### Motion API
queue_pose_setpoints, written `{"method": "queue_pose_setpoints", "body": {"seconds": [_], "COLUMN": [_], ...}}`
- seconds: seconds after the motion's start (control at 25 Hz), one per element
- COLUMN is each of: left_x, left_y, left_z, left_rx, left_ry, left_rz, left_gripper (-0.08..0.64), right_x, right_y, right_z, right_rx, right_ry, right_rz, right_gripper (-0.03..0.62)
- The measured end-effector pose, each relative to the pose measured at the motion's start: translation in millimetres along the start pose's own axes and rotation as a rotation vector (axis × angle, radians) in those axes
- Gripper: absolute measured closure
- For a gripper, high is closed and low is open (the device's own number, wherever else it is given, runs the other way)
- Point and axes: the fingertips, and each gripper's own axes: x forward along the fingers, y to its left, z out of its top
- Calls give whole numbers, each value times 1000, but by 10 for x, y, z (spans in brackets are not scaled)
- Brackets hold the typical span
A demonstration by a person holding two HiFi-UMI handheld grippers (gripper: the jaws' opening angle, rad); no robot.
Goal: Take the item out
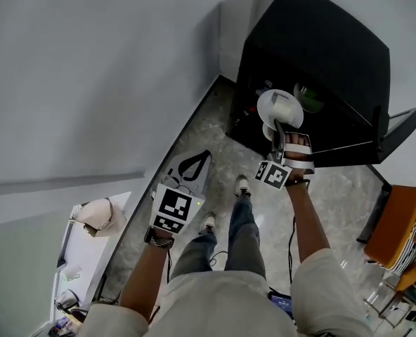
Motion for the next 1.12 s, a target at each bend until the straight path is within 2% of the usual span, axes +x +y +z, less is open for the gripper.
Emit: {"method": "queue_pose_setpoints", "body": {"seconds": [0.28,0.48,0.72,0.88,1.12], "left_x": [-446,-731,-975,-1110,-1415], "left_y": [-144,-236,-462,-640,-914], "left_z": [333,492,665,827,1023], "left_rx": [14,28,66,106,149], "left_ry": [-93,-144,-202,-232,-286], "left_rz": [8,7,-44,-83,-128], "left_gripper": [555,555,555,555,555], "right_x": [-722,-1231,-1801,-2144,-2695], "right_y": [-222,-515,-829,-1009,-1091], "right_z": [120,342,598,619,594], "right_rx": [10,51,74,91,93], "right_ry": [0,-22,-50,-40,-14], "right_rz": [-6,-43,-86,-105,-84], "right_gripper": [575,574,572,572,571]}}
